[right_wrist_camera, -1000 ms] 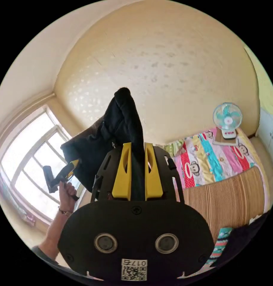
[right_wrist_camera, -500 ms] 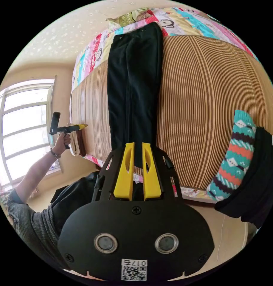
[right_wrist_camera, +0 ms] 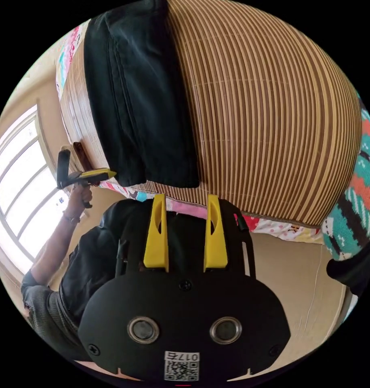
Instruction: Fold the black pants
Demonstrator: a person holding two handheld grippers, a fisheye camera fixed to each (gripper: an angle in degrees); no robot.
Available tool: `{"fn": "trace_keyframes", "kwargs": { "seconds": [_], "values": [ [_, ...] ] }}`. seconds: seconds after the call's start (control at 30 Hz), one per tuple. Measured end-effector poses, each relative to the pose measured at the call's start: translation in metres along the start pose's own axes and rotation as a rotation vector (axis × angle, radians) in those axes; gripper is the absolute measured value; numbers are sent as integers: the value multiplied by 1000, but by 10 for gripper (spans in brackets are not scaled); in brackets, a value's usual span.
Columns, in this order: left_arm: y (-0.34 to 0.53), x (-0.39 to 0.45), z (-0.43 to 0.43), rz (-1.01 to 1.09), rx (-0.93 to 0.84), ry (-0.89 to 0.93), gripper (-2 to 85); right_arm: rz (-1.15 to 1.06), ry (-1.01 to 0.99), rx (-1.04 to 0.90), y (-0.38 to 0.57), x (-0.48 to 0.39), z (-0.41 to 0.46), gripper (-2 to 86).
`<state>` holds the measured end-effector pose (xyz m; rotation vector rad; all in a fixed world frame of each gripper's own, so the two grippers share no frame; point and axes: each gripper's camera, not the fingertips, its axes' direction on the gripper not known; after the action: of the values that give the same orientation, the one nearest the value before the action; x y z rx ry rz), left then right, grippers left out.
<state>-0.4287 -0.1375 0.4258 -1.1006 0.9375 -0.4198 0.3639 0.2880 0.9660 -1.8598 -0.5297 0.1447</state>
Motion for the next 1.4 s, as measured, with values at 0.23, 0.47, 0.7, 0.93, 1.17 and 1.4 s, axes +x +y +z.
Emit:
{"fn": "trace_keyframes", "kwargs": {
  "seconds": [0.23,0.47,0.7,0.93,1.17,1.4],
  "values": [
    [20,-28,5,-159,55,307,2,147,100,20,-27,26,-51,83],
    [6,-13,-6,-85,-23,209,4,-170,128,-99,20,9,-105,26],
    [6,-49,21,-279,-447,58,65,150,2,-167,91,113,-121,22],
    [4,15,-78,-168,4,260,107,-203,-171,41,143,52,-214,20],
    [-111,160,-27,178,-213,229,163,-673,-402,-166,123,-35,-229,13],
    [-125,201,67,263,-407,-106,99,-713,-510,-115,139,-60,-232,12]
  ]
}}
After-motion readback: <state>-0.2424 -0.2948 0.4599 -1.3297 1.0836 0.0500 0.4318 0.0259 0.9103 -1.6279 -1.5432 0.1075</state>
